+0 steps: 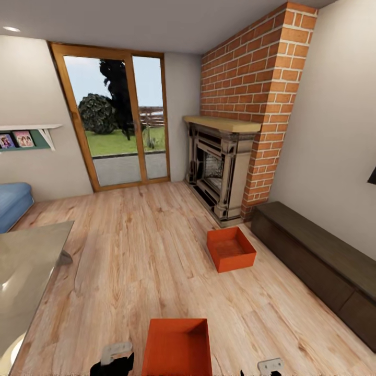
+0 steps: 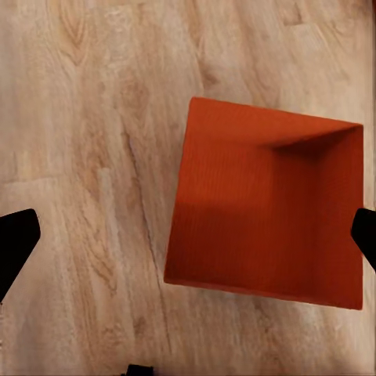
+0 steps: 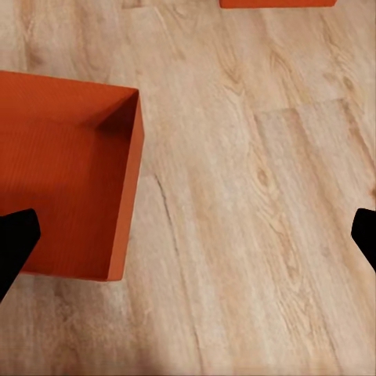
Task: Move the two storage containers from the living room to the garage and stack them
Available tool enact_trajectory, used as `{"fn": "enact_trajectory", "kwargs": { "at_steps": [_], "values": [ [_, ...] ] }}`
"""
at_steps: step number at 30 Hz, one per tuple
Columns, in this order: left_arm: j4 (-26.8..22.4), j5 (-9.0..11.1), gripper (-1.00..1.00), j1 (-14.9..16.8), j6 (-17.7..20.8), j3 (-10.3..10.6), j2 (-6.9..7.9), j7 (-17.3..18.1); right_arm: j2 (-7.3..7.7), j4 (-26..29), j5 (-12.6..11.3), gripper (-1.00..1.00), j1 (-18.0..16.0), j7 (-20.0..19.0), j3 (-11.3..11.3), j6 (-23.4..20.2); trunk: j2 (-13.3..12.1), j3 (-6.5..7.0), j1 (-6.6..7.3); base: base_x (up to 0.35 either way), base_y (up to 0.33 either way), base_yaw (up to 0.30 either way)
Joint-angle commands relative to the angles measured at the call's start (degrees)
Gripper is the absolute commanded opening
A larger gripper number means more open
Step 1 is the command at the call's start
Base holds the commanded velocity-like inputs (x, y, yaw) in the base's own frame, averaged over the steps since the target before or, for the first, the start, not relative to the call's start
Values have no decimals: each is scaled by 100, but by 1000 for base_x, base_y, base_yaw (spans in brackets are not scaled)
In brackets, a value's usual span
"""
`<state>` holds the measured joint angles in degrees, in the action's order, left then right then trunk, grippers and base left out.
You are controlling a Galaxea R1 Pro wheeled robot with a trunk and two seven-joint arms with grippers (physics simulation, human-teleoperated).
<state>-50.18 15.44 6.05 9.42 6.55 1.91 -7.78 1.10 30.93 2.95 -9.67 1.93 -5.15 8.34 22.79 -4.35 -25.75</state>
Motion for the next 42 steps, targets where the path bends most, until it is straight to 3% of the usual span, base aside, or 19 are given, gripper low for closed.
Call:
{"fn": "enact_trajectory", "kwargs": {
  "at_steps": [1, 7, 10, 13, 16, 25, 33, 42],
  "values": [
    [-20, -38, 100, 14, 33, 35, 6, -53, 4, -1, 30, 100, -6, 16, -21, 7, 13, -23, -3, 0, 0, 0],
    [-18, -1060, 100, 35, 14, 34, -121, -45, 4, 1, 31, 100, -8, 10, -21, 14, 13, -78, -3, 0, 0, 0],
    [-25, -1207, 100, 36, -5, 14, -117, -80, 4, 1, 31, 100, -8, 5, -21, 18, 13, -106, -3, 0, 0, 0],
    [-29, -1227, 100, 37, -8, 8, -104, -82, 4, 1, 31, 100, -8, -58, -19, 23, 13, -134, -3, 0, 0, 0],
    [-61, -1235, 100, 37, -9, 5, -110, -82, 4, 33, 25, 100, -17, -417, -15, 22, 13, -162, -3, 0, 0, 0],
    [-65, -1253, 100, 37, -32, 4, -119, -86, 4, 53, 4, 100, -24, -540, -3, 35, 13, -245, -3, 0, 0, 0],
    [-54, -1254, 100, 37, -45, 4, -121, -92, 6, 170, -9, 100, -24, -549, 422, 57, 13, -320, -3, 0, 0, 0],
    [-22, -1253, 100, 37, -201, -6, -109, -91, -4, 266, -1, 100, -25, -553, 480, 46, 13, -403, -3, 0, 0, 0]
  ]
}}
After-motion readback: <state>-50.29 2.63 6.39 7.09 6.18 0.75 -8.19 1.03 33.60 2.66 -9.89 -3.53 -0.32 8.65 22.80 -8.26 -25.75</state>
